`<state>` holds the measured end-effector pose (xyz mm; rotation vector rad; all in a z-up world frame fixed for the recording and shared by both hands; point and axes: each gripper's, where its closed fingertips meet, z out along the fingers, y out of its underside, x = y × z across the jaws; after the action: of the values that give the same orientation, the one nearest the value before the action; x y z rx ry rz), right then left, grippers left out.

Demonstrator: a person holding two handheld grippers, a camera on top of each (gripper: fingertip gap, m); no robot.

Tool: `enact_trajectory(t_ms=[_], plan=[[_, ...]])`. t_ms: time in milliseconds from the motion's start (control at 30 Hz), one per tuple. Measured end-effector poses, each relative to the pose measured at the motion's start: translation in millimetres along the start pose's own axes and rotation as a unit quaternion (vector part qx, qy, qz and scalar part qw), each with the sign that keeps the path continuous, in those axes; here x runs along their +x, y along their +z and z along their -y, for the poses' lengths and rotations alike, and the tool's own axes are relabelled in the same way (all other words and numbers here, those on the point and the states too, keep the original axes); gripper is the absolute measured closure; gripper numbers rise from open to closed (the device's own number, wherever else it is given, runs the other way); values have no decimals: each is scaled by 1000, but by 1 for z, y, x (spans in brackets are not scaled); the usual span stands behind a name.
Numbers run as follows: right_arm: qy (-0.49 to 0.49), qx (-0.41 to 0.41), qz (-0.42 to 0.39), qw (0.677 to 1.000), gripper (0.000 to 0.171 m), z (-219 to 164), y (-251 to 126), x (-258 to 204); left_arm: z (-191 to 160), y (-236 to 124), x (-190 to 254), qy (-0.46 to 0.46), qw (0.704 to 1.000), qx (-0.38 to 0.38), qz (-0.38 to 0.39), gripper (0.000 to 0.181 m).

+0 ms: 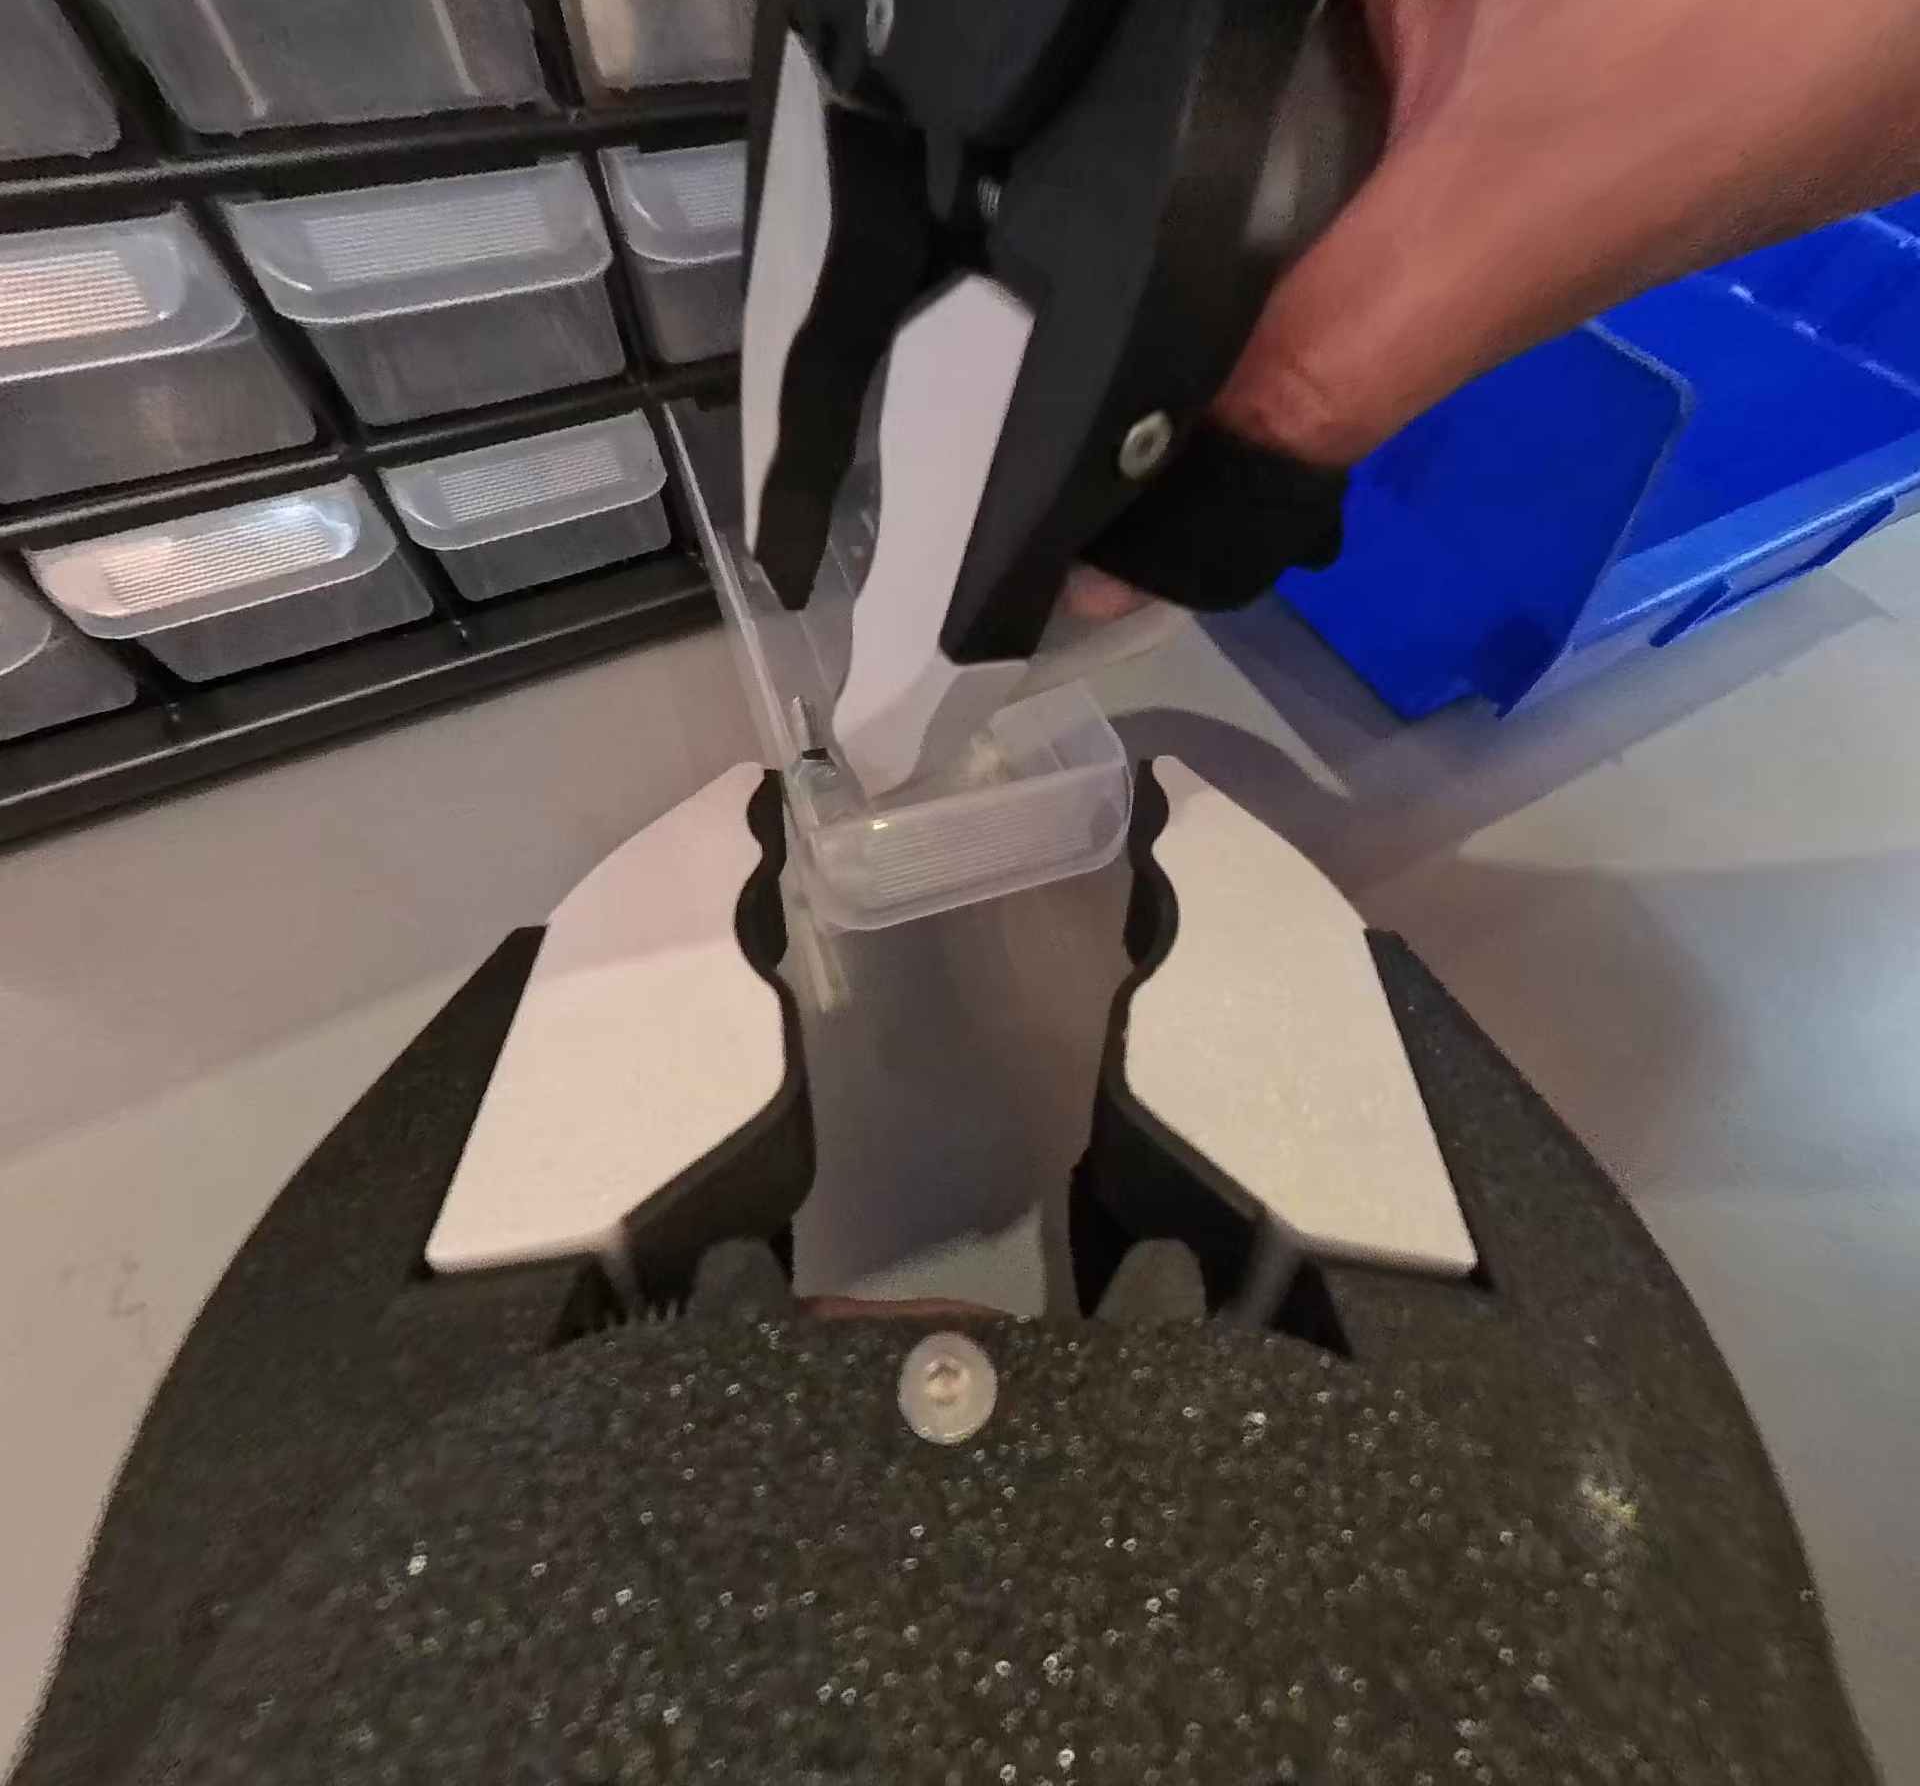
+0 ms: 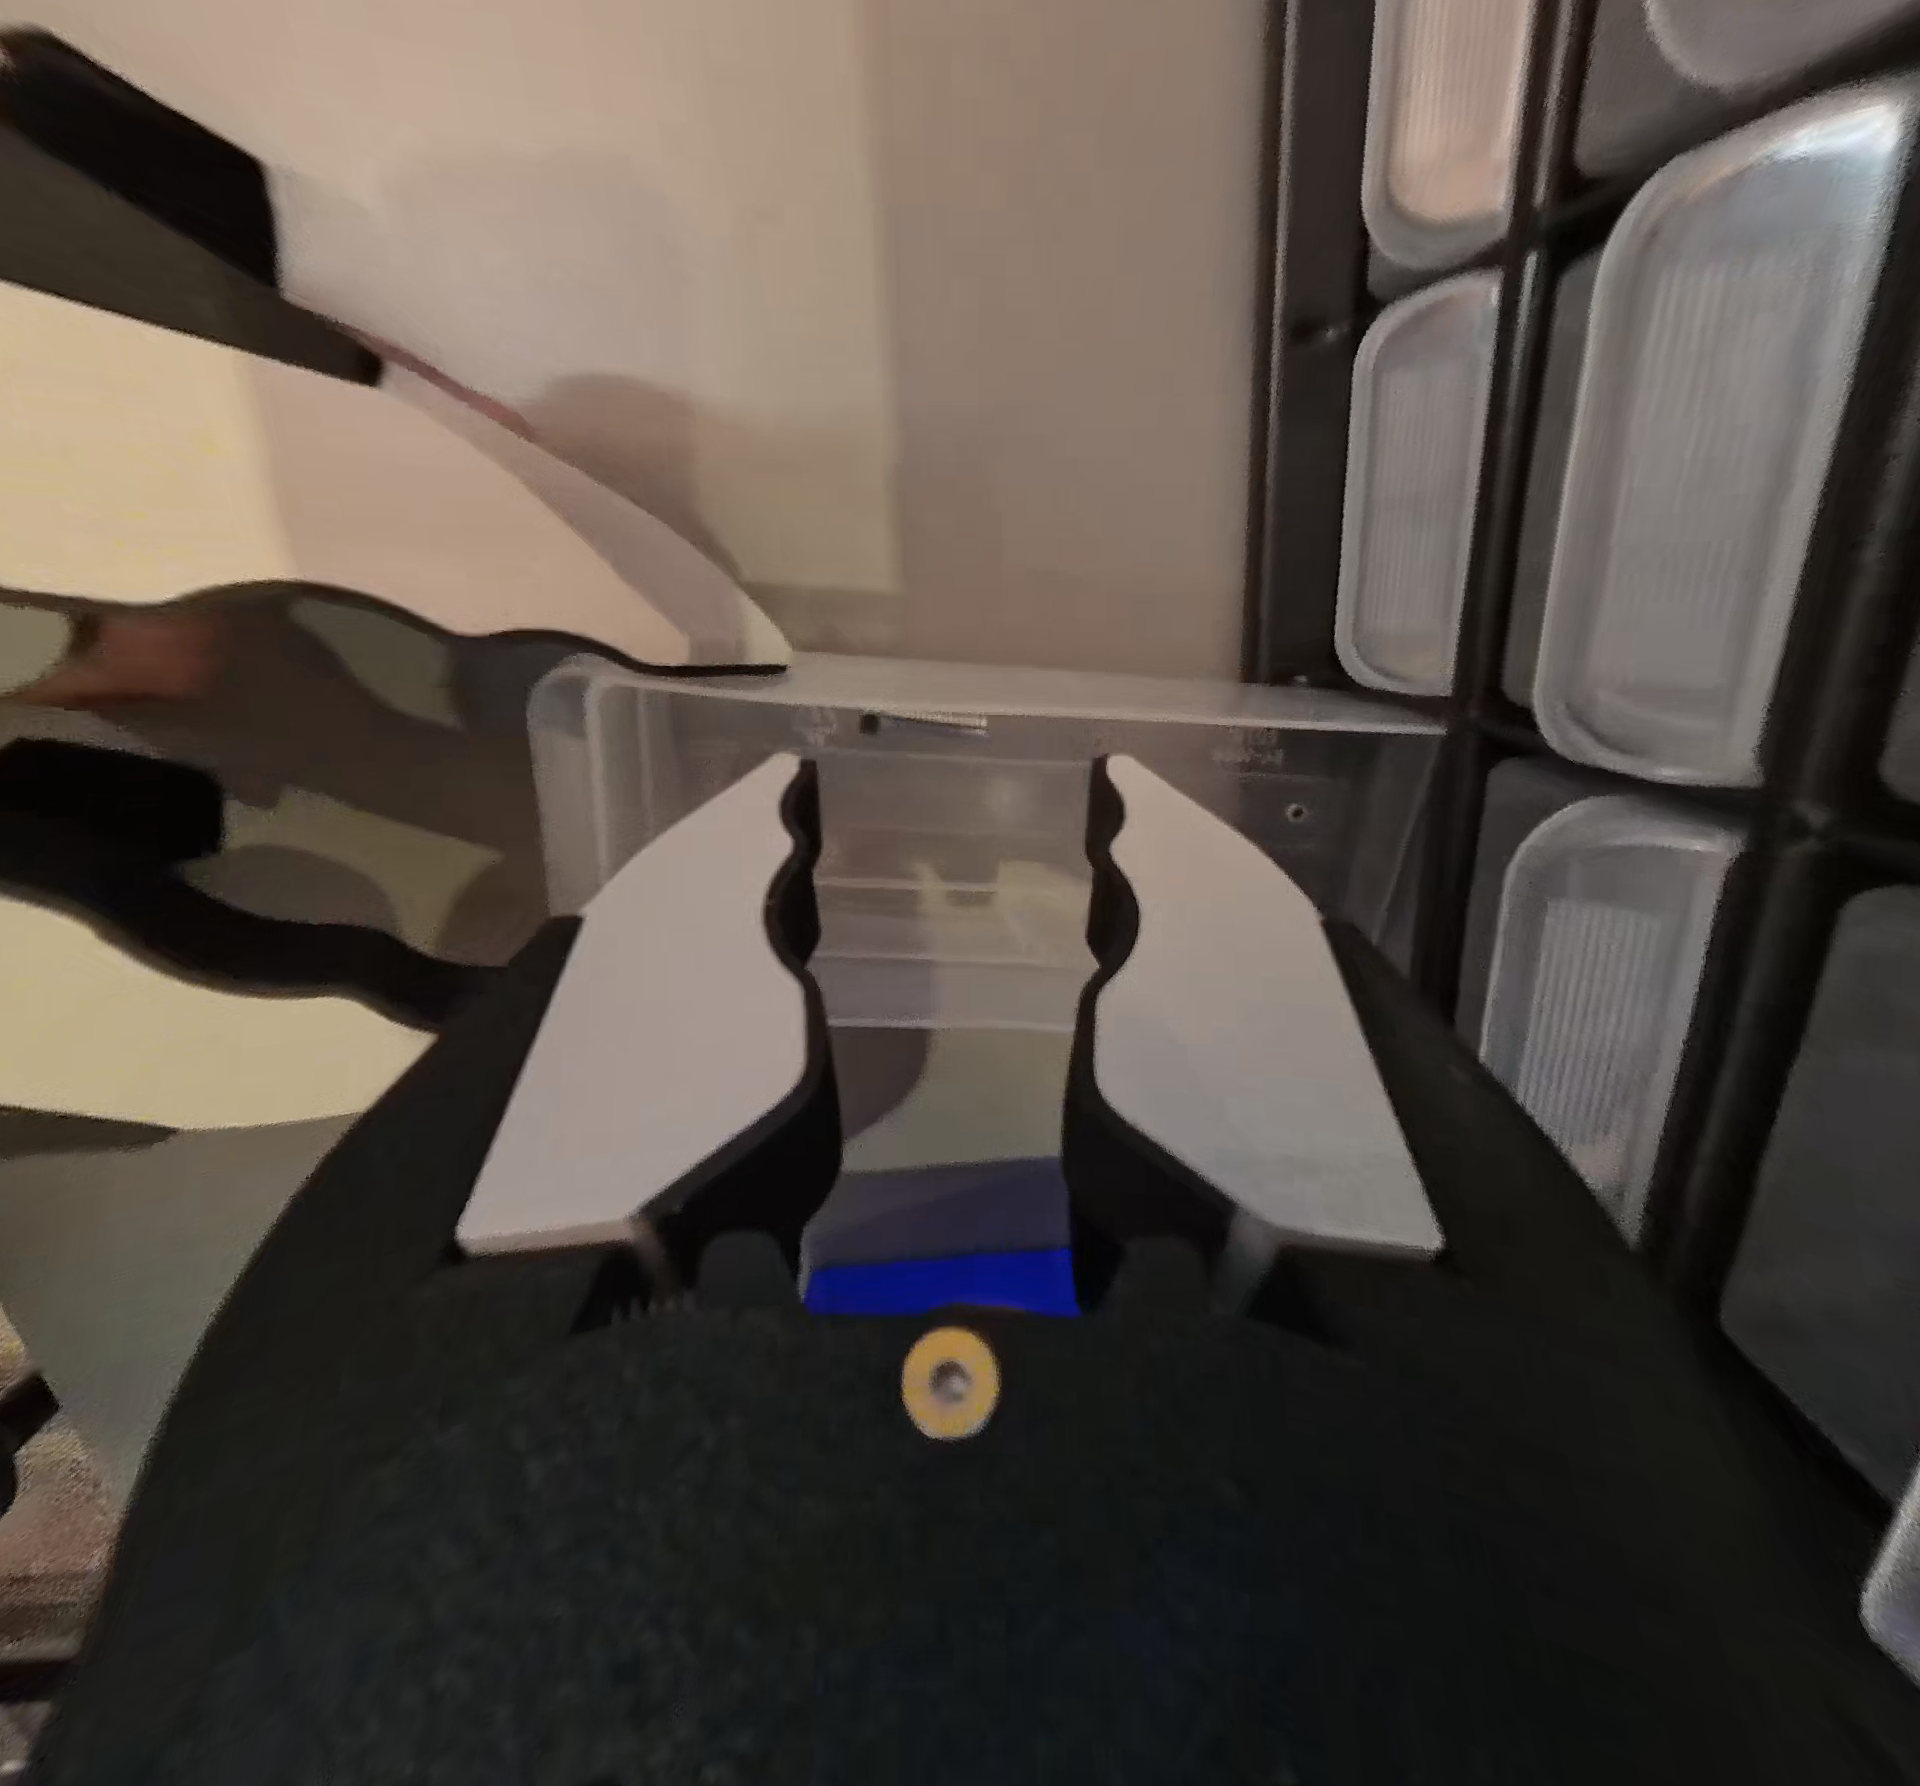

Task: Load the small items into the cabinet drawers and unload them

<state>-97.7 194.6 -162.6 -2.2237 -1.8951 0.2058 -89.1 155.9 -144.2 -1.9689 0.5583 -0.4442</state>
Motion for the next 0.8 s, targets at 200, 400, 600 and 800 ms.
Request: enact_trajectory(t_ms=[200, 400, 600, 800], plan=[[16, -8, 8, 1000, 126, 7, 5, -5, -3, 1, 1, 5, 1000, -10, 2, 118], [38, -23, 20, 999, 124, 5, 7, -5, -3, 0, 2, 13, 1000, -8, 7, 118], [35, -54, 19, 998, 130, 5, 9, -14, -4, -1, 2, 15, 1000, -9, 11, 118], [24, -54, 9, 998, 147, 5, 11, -14, -7, 0, 3, 18, 1000, -20, 13, 119]])
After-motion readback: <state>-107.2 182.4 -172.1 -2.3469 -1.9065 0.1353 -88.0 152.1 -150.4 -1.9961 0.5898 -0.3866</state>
